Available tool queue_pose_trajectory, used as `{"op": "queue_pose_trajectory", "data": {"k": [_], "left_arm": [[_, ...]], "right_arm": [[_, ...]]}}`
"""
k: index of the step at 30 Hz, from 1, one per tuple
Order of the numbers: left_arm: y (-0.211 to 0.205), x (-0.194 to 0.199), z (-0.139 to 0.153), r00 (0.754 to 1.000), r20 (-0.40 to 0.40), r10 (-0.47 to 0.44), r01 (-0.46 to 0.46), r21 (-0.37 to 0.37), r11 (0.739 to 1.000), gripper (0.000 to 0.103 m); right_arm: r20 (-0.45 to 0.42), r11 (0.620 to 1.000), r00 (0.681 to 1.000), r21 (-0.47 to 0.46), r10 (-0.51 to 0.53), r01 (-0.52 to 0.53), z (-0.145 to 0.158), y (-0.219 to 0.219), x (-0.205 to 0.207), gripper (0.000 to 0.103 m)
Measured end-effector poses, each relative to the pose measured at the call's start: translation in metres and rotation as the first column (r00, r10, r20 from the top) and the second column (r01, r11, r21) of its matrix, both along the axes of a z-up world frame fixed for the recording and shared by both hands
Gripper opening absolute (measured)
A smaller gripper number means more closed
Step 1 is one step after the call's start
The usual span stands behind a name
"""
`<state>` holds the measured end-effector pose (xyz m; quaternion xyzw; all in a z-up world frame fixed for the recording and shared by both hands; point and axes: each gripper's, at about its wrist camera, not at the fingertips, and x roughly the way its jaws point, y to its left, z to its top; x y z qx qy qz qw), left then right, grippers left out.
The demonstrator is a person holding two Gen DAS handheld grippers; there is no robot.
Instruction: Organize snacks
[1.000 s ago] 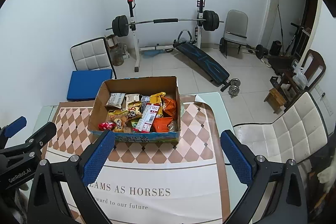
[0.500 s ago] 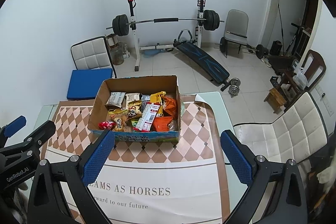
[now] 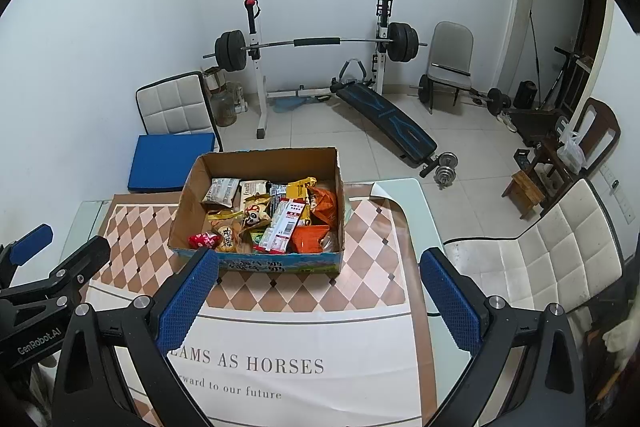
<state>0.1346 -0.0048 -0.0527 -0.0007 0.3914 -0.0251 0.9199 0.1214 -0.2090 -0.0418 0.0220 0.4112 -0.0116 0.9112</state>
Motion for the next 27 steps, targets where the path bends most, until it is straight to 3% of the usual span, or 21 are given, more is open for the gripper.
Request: {"op": "queue_pose_trajectory", "data": {"k": [27], "left_arm": [[-0.0011,-0.0030,0.0087,1.000,0.009,0.010,-0.010,-0.005,1.000,0.103]], "right_arm": [[0.009,1.000,1.000,-0.001,0.004,-0.004,0.0059,-0.0010,0.0046,0.103]]}}
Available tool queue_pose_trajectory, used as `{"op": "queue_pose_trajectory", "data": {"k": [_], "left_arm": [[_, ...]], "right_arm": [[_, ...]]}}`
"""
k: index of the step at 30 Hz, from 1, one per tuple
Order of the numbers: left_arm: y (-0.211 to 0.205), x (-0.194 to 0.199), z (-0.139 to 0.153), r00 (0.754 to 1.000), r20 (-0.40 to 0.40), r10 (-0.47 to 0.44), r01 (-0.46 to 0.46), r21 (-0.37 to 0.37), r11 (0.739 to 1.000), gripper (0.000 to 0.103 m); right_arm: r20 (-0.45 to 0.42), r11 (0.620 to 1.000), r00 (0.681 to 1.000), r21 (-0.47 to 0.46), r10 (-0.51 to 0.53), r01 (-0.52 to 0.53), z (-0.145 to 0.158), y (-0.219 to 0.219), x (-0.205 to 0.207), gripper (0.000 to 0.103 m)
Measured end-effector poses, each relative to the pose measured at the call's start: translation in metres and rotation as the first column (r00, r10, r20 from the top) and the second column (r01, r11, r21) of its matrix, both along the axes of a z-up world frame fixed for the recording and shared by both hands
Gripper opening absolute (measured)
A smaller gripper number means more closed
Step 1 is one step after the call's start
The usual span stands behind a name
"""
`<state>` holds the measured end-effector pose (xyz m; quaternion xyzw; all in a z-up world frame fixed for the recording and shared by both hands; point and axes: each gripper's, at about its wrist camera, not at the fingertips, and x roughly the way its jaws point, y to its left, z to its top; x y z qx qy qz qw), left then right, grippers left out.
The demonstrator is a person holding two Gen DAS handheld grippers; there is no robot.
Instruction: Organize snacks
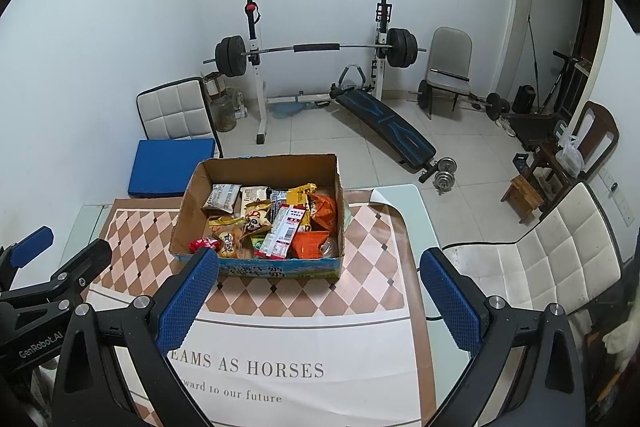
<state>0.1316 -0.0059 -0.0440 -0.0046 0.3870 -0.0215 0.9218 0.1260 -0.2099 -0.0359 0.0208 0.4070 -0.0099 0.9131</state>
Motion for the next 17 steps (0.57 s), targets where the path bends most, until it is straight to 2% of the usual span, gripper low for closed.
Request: {"op": "queue_pose_trajectory", "data": {"k": [8,17], "left_arm": [[0.0010,0.0022,-0.0017,1.000,-0.011,0.004,-0.004,0.001,1.000,0.103],[0.0020,0.0002,0.0032,1.000,0.010,-0.004,0.004,0.001,1.000,0.103]], "right_arm": [[0.002,1.000,1.000,0.000,0.000,0.000,0.0014,-0.0013,0.0022,0.103],[0.003,1.000,1.000,0.000,0.004,-0.004,0.0020,-0.0014,0.0018,0.103]]}}
